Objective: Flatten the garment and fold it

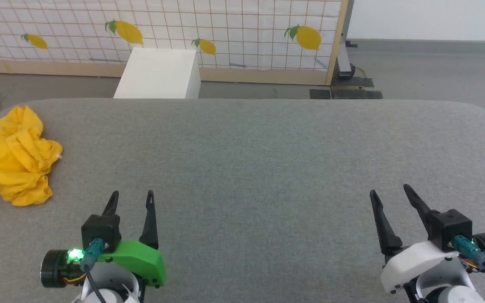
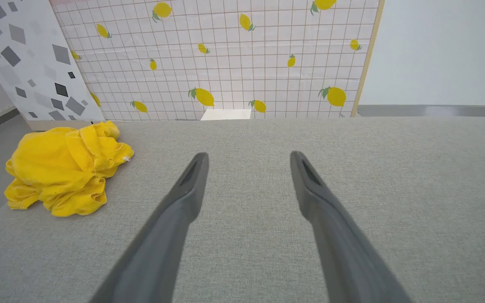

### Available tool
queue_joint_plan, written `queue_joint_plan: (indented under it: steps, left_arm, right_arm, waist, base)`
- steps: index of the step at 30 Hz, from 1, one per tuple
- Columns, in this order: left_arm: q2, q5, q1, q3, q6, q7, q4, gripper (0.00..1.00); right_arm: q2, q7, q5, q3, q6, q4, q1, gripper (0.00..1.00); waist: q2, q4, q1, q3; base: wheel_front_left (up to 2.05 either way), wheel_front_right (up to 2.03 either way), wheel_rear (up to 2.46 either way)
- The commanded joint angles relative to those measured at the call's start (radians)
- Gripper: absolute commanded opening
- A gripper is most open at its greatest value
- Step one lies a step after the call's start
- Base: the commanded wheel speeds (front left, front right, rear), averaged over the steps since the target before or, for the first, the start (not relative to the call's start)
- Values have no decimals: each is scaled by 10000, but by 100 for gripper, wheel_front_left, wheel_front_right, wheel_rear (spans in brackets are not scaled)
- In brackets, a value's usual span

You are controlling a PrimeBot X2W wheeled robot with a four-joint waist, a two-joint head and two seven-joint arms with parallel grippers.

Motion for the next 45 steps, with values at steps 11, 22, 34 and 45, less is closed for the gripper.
queue_joint_plan:
  steps: [11, 22, 34, 45]
  left_arm:
    - [64, -210, -18, -110, 304, -303, 157, 100]
    - [151, -378, 113, -146, 588, -478, 115, 100]
    - [237, -608, 237, -211, 872, -665, 90, 100]
    - [330, -823, 323, -296, 1106, -880, 100, 100]
  right_arm:
    - [6, -224, 185, 92, -3, 82, -68, 100]
    - [7, -351, 313, 190, -5, 132, -120, 100]
    - [9, -458, 460, 350, -6, 222, -188, 100]
    - [11, -564, 578, 443, -8, 253, -232, 100]
  waist:
    - [0, 654, 0, -38]
    - [0, 1324, 0, -32]
    - [0, 1875, 0, -60]
    - [0, 2378, 0, -60]
  base:
    - [0, 0, 0]
    - [0, 0, 0]
    - [0, 0, 0]
    - [0, 0, 0]
